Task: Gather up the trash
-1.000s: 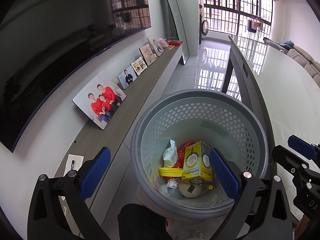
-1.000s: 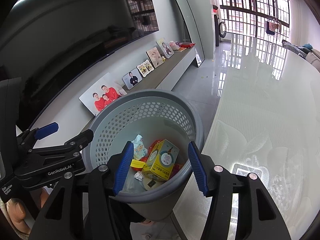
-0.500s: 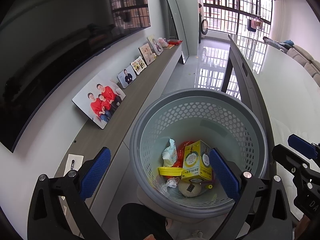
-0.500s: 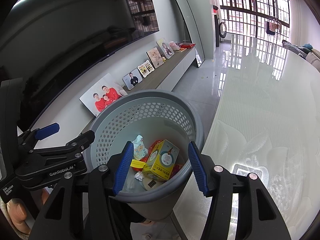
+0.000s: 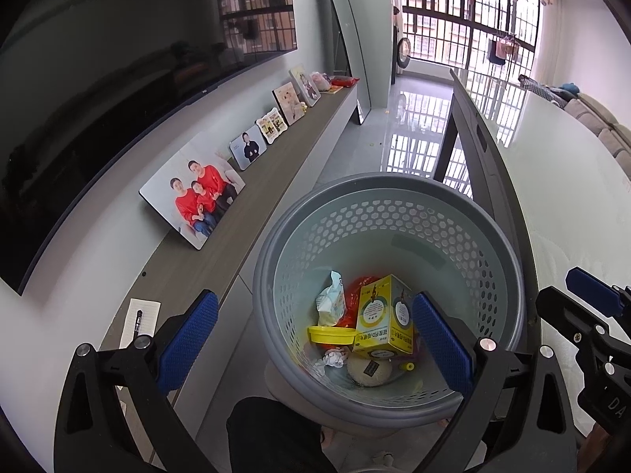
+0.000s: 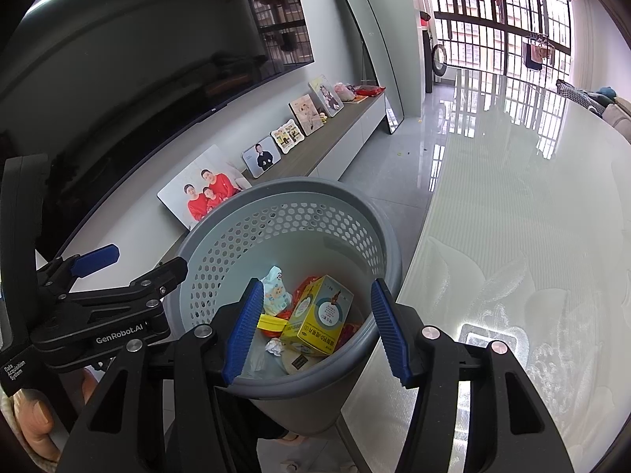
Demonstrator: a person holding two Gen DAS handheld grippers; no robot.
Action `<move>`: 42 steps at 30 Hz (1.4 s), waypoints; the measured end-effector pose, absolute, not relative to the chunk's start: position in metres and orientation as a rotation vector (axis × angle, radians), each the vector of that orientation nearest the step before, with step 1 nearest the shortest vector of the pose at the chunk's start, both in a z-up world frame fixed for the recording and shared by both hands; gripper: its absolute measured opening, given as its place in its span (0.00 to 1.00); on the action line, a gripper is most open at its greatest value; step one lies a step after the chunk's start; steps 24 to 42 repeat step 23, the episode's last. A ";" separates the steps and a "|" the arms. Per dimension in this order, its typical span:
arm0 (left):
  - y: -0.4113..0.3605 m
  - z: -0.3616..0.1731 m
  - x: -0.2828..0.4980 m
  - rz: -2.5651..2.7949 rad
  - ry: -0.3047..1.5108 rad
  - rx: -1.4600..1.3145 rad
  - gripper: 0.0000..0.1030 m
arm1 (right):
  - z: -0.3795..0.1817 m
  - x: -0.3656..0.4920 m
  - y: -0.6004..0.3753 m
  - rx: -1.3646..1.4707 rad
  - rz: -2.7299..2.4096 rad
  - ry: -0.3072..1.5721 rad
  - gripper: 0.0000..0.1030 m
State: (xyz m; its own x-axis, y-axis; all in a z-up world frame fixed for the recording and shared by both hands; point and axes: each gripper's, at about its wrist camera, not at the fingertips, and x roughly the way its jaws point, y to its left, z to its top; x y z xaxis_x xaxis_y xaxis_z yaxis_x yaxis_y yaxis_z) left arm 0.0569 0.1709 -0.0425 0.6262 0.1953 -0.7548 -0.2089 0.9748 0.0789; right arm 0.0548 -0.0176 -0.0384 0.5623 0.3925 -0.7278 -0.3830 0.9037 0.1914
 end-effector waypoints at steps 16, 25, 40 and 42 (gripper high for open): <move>0.165 -0.039 0.056 0.225 0.853 0.007 0.94 | -0.039 0.054 -0.017 0.013 0.457 0.860 0.53; 0.165 -0.039 0.058 0.234 0.854 0.012 0.94 | -0.039 0.054 -0.018 0.013 0.457 0.860 0.53; 0.165 -0.039 0.058 0.234 0.854 0.012 0.94 | -0.039 0.054 -0.018 0.013 0.457 0.860 0.53; 0.165 -0.039 0.058 0.234 0.854 0.012 0.94 | -0.039 0.054 -0.018 0.013 0.457 0.860 0.53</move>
